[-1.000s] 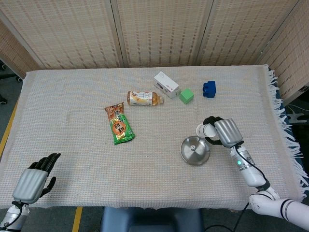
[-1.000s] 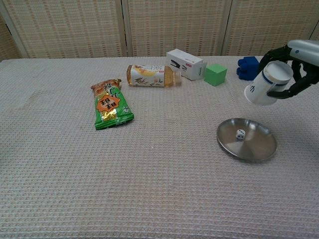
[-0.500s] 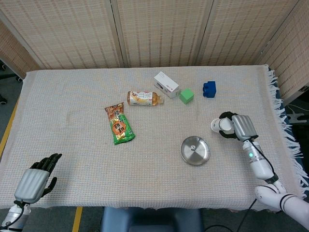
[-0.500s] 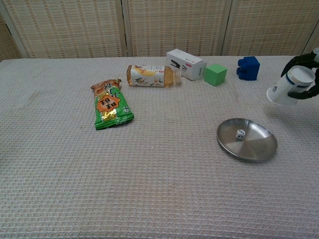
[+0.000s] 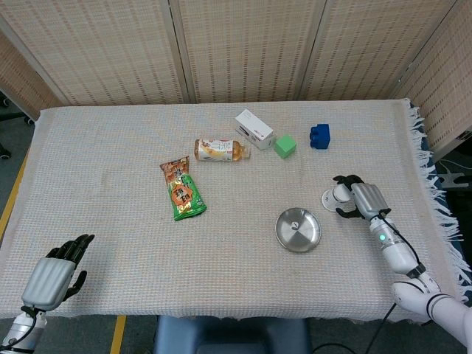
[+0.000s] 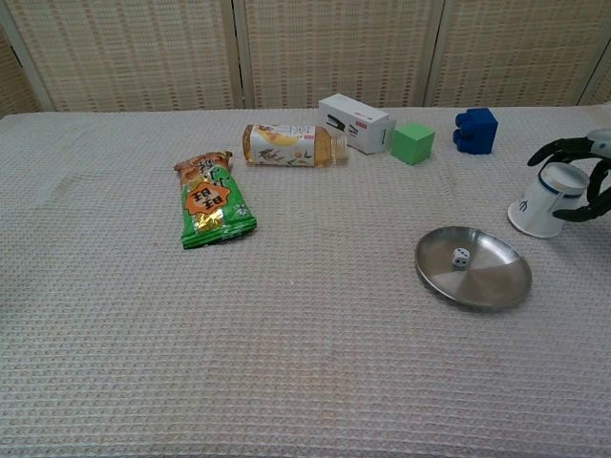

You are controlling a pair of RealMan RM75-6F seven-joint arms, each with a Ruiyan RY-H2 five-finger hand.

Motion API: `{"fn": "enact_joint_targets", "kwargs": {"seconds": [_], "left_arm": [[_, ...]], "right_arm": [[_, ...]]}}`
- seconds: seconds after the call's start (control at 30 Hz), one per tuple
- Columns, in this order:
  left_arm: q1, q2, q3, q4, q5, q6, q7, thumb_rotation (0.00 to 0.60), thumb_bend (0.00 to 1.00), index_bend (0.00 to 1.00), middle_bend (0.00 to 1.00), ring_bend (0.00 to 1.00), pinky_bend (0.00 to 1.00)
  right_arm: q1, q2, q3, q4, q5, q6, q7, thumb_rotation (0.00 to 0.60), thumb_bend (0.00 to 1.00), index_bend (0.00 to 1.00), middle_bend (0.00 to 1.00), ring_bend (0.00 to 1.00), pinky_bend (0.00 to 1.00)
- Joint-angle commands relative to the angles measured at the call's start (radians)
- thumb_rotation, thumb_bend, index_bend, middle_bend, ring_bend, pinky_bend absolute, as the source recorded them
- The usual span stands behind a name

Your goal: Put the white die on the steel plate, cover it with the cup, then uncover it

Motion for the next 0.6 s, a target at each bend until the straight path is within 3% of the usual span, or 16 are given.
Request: {"fn": "enact_joint_targets", "kwargs": {"seconds": [0.03, 0.17, 0.37, 0.47, 0.6], "left_arm": [[0.000, 0.000, 0.000, 0.000, 0.001, 0.001, 0.000, 0.600, 0.45, 0.07, 0.11, 0.19, 0.36], [0.000, 0.000, 0.001, 0.000, 0.002, 0.001, 0.001, 0.600, 0.45, 0.07, 0.11, 0.19, 0.36], [0.002, 0.000, 0.001, 0.000, 0.004, 0.006, 0.002, 0.600, 0.45, 0.07, 0.11, 0.19, 0.36], [0.002, 0.001, 0.001, 0.001, 0.004, 0.006, -0.003, 0.600, 0.45, 0.07, 0.11, 0.19, 0.36], [0.002, 0.003, 0.001, 0.002, 0.004, 0.006, -0.010, 0.600, 0.45, 0.07, 0.11, 0.19, 0.36]], "right_arm": [[-0.009, 0.023, -0.004, -0.037, -0.007, 0.018, -0.019, 0.600, 0.14, 0.06, 0.11, 0.01, 0.29], [-0.034, 0.071, -0.006, -0.126, -0.027, 0.084, -0.047, 0.600, 0.14, 0.01, 0.05, 0.00, 0.16], [-0.136, 0.212, -0.070, -0.380, -0.122, 0.275, -0.156, 0.600, 0.13, 0.00, 0.04, 0.00, 0.11], [-0.225, 0.275, -0.116, -0.512, -0.156, 0.403, -0.347, 0.600, 0.13, 0.00, 0.04, 0.00, 0.11], [-0.323, 0.280, -0.128, -0.619, -0.109, 0.524, -0.616, 0.600, 0.13, 0.00, 0.04, 0.00, 0.11]]}}
